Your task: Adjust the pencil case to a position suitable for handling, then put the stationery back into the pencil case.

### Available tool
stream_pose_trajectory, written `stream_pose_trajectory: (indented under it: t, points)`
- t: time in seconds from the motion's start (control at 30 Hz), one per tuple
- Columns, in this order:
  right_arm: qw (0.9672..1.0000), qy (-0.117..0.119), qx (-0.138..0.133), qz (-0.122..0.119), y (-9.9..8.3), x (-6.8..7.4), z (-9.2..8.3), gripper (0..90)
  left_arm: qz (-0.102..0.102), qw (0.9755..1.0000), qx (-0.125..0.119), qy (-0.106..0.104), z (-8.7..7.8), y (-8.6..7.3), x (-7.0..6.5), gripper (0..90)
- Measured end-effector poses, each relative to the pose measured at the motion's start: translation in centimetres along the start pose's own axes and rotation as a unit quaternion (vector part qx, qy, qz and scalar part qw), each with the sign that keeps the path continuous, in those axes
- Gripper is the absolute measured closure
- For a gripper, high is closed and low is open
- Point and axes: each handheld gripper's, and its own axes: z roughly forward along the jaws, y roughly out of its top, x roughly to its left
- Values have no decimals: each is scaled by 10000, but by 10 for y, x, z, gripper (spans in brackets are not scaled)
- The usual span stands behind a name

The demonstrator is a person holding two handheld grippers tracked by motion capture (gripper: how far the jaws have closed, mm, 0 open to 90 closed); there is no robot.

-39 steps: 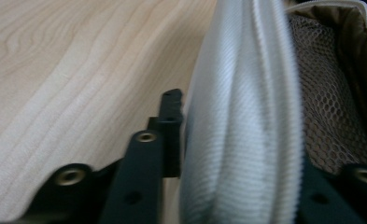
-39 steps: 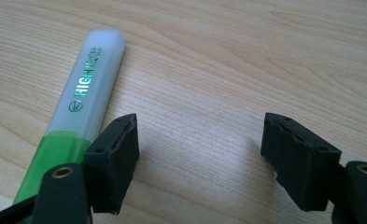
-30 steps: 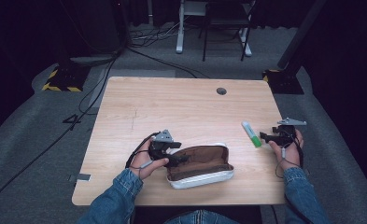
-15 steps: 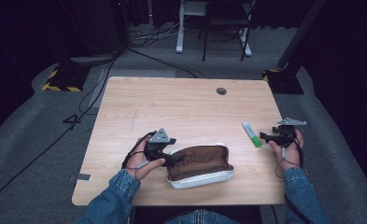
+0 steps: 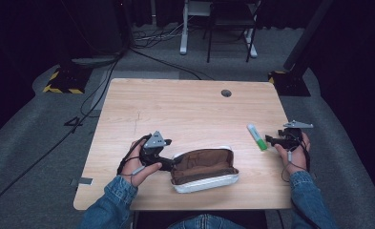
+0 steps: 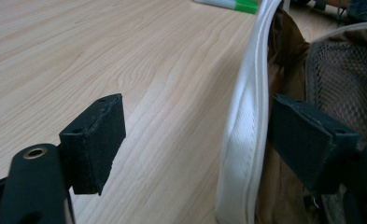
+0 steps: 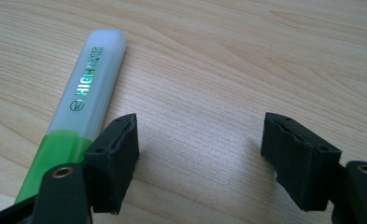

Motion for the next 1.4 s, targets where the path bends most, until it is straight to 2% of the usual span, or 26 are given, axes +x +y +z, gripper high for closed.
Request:
stream_pose_trajectory:
  t: [0.2,0.3,0.47,0.63,0.73,0.9,1.0,1.1,1.17,1.23,1.27,1.3,1.37,1.4]
  points:
    - [10000,3,3,-2,0,0,0,278,-51,9999,29,141,-16,-14,1,187]
    - [10000,-3,4,1,0,0,0,280,33,9992,-54,391,-26,-25,0,202]
    - [10000,11,11,3,0,1,-1,297,4,9991,-106,404,-37,-34,1,178]
    - [10000,-22,33,37,0,3,-1,328,-1,9982,128,585,-44,-44,3,169]
    - [9997,-35,148,173,4,5,-5,366,-46,9973,281,683,-46,-51,6,168]
    - [9998,12,16,211,14,9,-11,340,-255,9941,569,892,-49,-65,12,168]
    - [9997,38,22,246,17,11,-13,324,-254,9926,662,984,-51,-67,13,168]
    - [9995,133,80,287,22,15,-14,329,-369,9901,873,1032,-52,-73,16,168]
    - [9992,177,90,347,24,17,-14,339,-520,9881,949,1090,-52,-77,18,171]
    - [9988,243,142,391,26,18,-13,355,-572,9868,1007,1132,-53,-81,21,177]
    - [9983,326,201,432,27,20,-12,382,-584,9863,1032,1151,-54,-82,22,177]
    - [9977,402,319,434,28,22,-11,412,-677,9848,1042,1212,-54,-84,23,177]
    - [9977,401,350,409,29,23,-10,409,-738,9841,1033,1241,-54,-86,23,178]
    - [9978,390,405,360,30,25,-9,412,-705,9840,1045,1261,-55,-87,24,177]
